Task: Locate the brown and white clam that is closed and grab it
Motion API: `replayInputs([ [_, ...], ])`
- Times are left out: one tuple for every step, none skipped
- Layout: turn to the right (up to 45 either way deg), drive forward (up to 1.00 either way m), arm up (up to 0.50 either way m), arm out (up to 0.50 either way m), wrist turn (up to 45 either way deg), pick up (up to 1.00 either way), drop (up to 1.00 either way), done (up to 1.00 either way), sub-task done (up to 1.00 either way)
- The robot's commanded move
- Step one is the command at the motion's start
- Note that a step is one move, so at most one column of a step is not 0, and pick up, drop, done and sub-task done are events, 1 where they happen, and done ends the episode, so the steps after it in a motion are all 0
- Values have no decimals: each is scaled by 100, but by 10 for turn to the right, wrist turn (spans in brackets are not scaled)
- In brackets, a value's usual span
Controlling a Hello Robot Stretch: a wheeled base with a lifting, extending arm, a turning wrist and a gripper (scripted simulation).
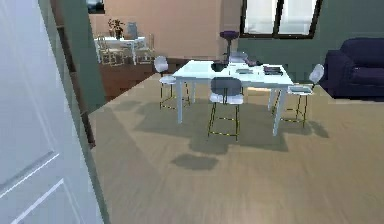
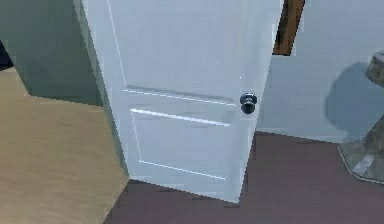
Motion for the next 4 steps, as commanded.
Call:
replayInputs([
  [0, 100, 0, 0, 0, 0, 0, 0, 0],
  [-120, 0, 0, 0, 0, 0, 0, 0, 0],
  [0, 10, 0, 0, 0, 0, 0, 0, 0],
  [-30, 0, 0, 0, 0, 0, 0, 0, 0],
])
